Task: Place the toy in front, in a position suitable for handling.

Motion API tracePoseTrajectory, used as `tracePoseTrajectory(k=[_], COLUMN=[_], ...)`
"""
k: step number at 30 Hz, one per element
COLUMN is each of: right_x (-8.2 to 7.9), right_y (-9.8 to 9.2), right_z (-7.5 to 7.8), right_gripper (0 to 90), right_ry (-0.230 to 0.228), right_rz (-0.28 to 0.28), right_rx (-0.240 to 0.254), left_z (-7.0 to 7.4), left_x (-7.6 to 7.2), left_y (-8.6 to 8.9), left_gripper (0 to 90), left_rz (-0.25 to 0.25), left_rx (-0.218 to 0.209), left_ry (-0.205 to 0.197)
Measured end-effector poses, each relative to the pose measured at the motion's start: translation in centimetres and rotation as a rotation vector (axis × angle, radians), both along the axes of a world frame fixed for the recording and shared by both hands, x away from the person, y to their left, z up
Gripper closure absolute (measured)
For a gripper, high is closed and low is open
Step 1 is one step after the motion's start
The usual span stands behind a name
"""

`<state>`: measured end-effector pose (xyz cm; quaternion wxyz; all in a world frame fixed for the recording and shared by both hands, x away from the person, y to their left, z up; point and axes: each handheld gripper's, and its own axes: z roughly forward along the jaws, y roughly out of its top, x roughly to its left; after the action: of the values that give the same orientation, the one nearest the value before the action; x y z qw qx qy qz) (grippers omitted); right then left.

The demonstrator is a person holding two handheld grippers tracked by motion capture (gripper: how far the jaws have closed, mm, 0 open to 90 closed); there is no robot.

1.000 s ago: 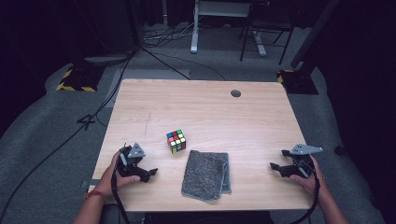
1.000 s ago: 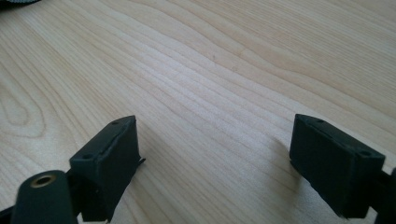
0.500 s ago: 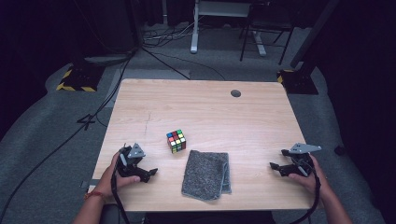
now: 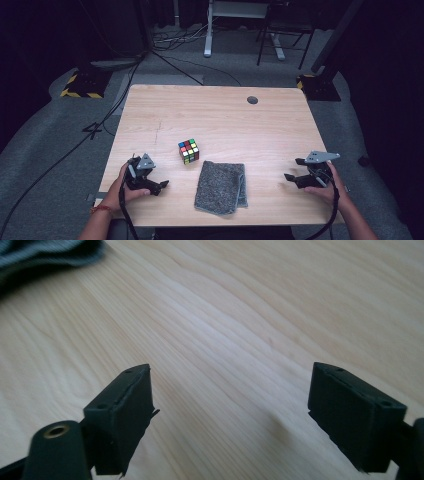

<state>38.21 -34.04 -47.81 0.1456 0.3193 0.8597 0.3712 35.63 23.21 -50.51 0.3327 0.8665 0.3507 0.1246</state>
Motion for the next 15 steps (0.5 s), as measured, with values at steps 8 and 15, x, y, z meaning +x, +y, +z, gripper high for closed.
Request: tracePoseTrajectory(k=[8, 15], right_x=[-0.4, -0.8], right_y=[5.1, 10.0], right_z=[2.7, 2.8], right_gripper=[21.0, 26.6], right_ry=[-0.036, -0.031], right_rz=[0.157, 0.292], right_rx=[0.025, 0.011], left_z=[0.0, 0.0], left_x=[0.0, 0.0], left_y=[0.0, 0.0], left_gripper=[1.7, 1.7], left_rz=[0.002, 0.002], left_rx=[0.001, 0.001], left_ry=[0.0, 0.0])
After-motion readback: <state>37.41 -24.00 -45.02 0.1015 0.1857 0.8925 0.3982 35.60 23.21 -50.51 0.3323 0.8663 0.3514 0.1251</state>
